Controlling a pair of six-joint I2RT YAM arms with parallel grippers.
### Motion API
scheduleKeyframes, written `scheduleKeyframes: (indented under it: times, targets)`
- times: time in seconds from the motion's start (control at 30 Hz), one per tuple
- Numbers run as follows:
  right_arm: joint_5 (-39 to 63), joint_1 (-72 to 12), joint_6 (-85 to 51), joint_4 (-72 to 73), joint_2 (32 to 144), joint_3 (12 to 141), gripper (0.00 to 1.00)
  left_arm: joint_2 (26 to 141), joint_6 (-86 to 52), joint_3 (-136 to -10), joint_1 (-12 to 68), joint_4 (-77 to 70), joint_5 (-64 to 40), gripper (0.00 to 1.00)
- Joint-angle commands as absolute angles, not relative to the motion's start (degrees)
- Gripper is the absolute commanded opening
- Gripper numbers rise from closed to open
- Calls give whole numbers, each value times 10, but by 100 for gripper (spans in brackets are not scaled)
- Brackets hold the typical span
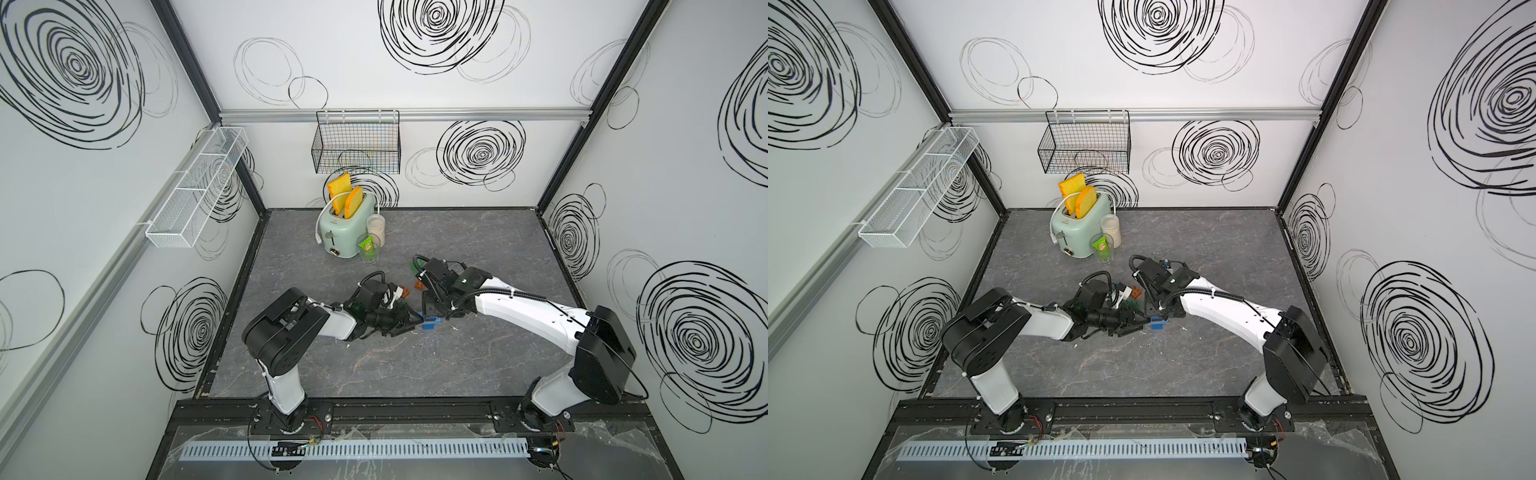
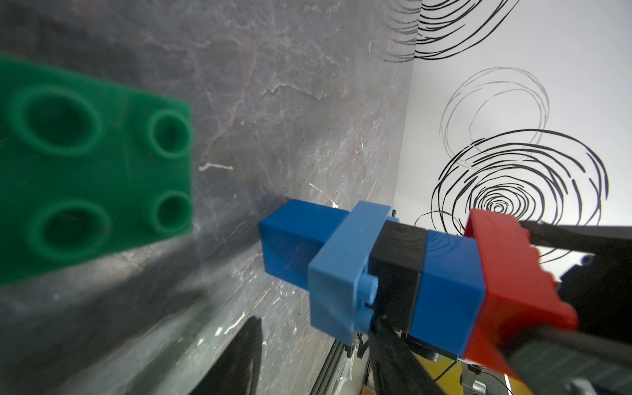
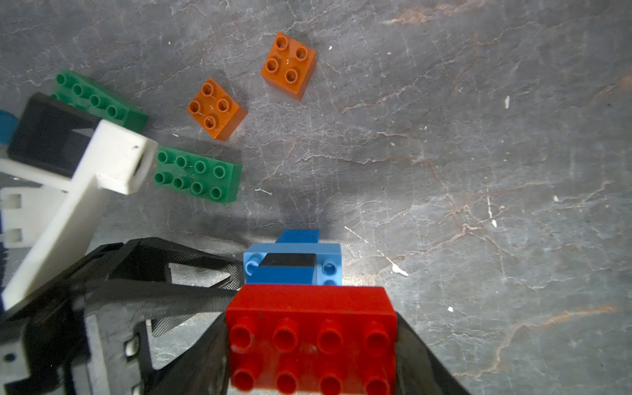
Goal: Assemble the letter f with lego
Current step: Assemble the lego brick with the lego brick, then place the lego brick at the center of the board.
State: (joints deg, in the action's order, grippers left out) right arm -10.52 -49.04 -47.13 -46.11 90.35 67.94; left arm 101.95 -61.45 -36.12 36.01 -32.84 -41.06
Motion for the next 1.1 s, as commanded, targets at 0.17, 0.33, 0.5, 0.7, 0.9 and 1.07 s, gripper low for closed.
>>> scheduleKeyframes:
  times: [0.17, 0.33, 0.5, 0.7, 0.9, 1.07]
  targets:
    - [-94, -494, -478, -517, 976, 615, 54, 1015, -600, -362, 360, -285, -395, 54]
    - [-91, -495, -479, -514, 973, 608, 54, 1008, -590, -365, 356, -275, -396, 57]
    - [-98, -493, -479, -518, 967, 620, 54, 991, -565, -374, 348, -259, -396, 66]
    - [-110, -487, -472, -526, 959, 645, 54, 932, -526, -382, 330, -218, -394, 77]
    - [-115, -474, -450, -533, 944, 678, 55, 839, -439, -373, 306, -112, -371, 88]
    - [-98, -450, -414, -539, 926, 714, 54, 781, -352, -368, 297, -29, -338, 91]
